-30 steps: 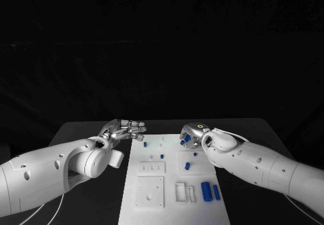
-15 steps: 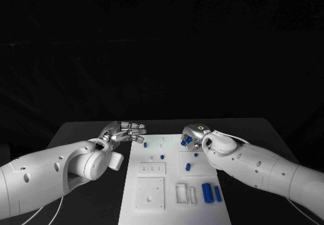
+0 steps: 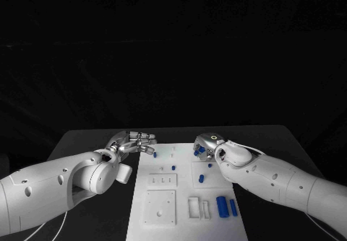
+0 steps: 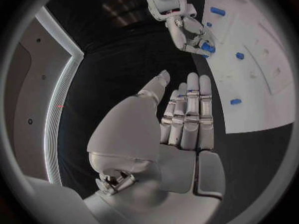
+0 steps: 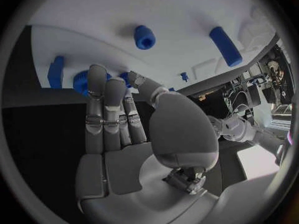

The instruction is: Assemble the parts on the task board

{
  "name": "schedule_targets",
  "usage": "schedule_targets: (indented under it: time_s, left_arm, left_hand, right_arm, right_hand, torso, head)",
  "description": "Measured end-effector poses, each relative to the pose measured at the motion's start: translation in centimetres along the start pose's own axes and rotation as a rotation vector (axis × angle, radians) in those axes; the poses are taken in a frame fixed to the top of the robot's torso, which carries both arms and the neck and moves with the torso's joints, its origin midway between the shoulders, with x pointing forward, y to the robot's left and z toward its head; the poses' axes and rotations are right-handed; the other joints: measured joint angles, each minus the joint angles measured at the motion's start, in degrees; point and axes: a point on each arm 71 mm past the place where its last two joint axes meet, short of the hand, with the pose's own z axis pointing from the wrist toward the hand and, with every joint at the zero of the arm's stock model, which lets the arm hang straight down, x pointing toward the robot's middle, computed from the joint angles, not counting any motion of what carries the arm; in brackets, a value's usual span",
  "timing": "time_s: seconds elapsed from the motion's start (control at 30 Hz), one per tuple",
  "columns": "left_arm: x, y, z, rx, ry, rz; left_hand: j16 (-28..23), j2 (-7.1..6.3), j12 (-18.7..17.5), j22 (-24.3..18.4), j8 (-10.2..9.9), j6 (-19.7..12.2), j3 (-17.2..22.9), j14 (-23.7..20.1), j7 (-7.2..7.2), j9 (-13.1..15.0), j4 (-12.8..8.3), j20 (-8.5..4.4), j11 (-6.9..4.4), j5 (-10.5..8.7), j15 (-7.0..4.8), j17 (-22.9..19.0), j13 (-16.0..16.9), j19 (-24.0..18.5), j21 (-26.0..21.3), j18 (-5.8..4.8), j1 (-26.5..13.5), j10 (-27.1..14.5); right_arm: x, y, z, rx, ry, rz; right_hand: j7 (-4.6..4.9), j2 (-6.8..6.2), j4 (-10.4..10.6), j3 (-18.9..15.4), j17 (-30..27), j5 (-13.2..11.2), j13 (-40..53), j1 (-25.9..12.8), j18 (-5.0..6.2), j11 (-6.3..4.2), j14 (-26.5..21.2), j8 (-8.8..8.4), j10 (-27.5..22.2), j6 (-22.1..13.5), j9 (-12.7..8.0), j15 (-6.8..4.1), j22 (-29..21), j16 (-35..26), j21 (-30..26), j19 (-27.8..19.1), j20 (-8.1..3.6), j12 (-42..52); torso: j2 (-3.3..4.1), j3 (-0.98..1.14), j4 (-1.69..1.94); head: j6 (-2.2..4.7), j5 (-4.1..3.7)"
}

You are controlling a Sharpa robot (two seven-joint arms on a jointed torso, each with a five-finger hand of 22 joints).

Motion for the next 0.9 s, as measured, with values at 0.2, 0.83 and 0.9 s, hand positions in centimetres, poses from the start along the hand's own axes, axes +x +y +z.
schedule_targets:
  time_s: [0.2,0.83,0.9]
  left_arm:
    - [-0.02,-0.01,0.03,-0.001,0.001,0.000]
    - [-0.14,0.03,0.10,-0.004,0.001,0.002]
    - [-0.17,0.03,0.10,-0.005,0.000,0.003]
  left_hand:
    - [0.00,0.00,0.00,0.00,0.00,0.00,0.00,0.00,0.00,0.00,0.00,0.00,0.00,0.00,0.00,0.00,0.00,0.00,0.00,0.00,0.00,0.00]
    - [0.00,0.00,0.00,-0.05,0.00,0.00,0.00,0.00,0.00,-0.01,0.00,0.00,0.00,0.00,0.00,0.00,-0.01,0.00,0.00,-0.02,0.00,0.00]
    - [0.00,0.00,0.00,-0.15,0.00,0.00,-0.16,0.00,0.00,-0.01,-0.16,0.00,0.00,0.00,0.00,0.00,-0.01,0.00,0.00,-0.02,0.00,0.00]
  right_arm:
    - [-0.10,0.03,0.04,-0.001,-0.004,0.000]
    - [-0.43,0.57,-0.02,-0.013,-0.047,0.014]
    - [-0.56,0.77,-0.05,-0.017,-0.060,0.019]
  right_hand:
    - [0.09,0.11,0.81,1.12,0.00,-0.72,-0.01,-0.11,-0.12,-0.05,-0.21,0.00,0.61,0.57,0.00,-0.22,0.73,0.11,-0.45,0.21,-0.21,0.00]
    - [-1.25,1.57,1.29,4.46,-0.03,-4.34,0.11,-0.33,-1.60,-3.45,-0.45,0.18,11.25,7.37,0.11,-2.45,9.97,-0.24,6.50,0.28,-2.60,0.21]
    - [-1.32,1.62,1.21,4.53,0.06,-4.43,0.12,-0.38,-1.96,-3.36,-0.29,0.18,11.53,7.44,0.11,-2.61,11.13,-0.39,6.64,0.09,-2.78,0.22]
  torso:
    - [0.25,0.02,-0.03]
    - [0.71,0.08,-0.07]
    - [0.75,0.08,-0.07]
  head:
    - [0.09,0.04]
    - [0.03,0.04]
    - [0.12,0.08]
